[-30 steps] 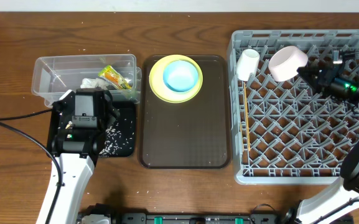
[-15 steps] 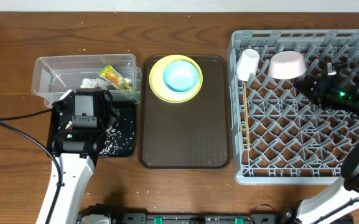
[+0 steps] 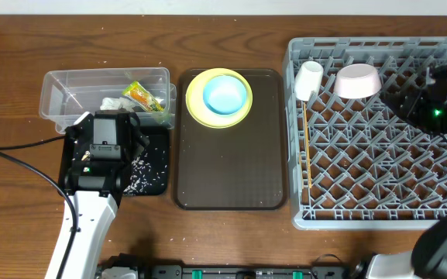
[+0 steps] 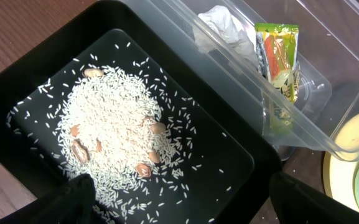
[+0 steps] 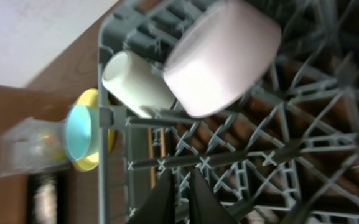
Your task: Sort waste into correct bins and load items into the dishwasher rack
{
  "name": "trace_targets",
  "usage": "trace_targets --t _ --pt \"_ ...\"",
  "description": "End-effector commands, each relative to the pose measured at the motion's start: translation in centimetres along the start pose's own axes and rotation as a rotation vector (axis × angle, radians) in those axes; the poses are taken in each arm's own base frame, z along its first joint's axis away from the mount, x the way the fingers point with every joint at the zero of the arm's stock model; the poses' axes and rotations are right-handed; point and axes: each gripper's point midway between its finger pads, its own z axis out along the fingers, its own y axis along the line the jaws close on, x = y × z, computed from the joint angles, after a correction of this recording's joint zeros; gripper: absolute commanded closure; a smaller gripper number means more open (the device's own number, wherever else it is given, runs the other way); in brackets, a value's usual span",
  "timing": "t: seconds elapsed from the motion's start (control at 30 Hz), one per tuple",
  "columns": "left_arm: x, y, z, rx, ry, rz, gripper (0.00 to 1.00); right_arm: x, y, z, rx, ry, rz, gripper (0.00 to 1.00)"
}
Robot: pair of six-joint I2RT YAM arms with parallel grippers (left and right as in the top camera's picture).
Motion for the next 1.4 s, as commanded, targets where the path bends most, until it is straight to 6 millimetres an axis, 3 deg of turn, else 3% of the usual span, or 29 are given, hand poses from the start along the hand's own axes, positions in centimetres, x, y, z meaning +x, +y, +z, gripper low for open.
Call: trace_targets --t 0.0,0.07,0.2,0.33,0.53,0.77,0.93,1.17,1.37 --pt "-0.8 -0.4 -0.4 0.008 -0.015 -0.016 0.08 -0.9 0.3 -0.8 0.220 -0.056 -0.138 0.89" --pt "-0.8 -0.4 -0.4 0.008 -0.015 -0.016 0.08 -1.4 0.9 -0.7 0.287 -0.083 -0.195 0.89" --pt "-0.8 -0.4 -0.4 0.008 -0.015 -0.016 0.08 -2.1 3.0 1.4 0.323 -0.101 -0.347 0.91" --pt "-0.8 -0.4 -0.4 0.008 -0.015 -0.016 0.08 -3.3 3.6 3.4 0.372 -0.147 -0.409 0.94" --pt "-0.8 -0.4 -0.4 0.008 -0.015 -0.016 0.08 -4.6 2.1 6.6 0.384 -0.169 -0.430 0.95" --pt "-0.8 -0.4 -0.4 0.008 -0.015 -0.016 0.08 -3.7 -0.1 9.4 0.395 -0.115 -0.418 0.94" --pt "-0.8 -0.4 -0.4 0.008 -0.015 -0.016 0.08 -2.4 -0.5 8.8 0.413 -0.063 -0.398 0.99" --pt "-0.8 -0.4 -0.4 0.008 -0.015 -0.016 0.08 -0.8 -0.7 5.8 0.494 -0.006 -0.374 0.99" --pt "-0.8 -0.4 -0.4 0.008 -0.015 -0.016 0.08 -1.1 0.9 4.4 0.467 -0.033 -0.386 0.99"
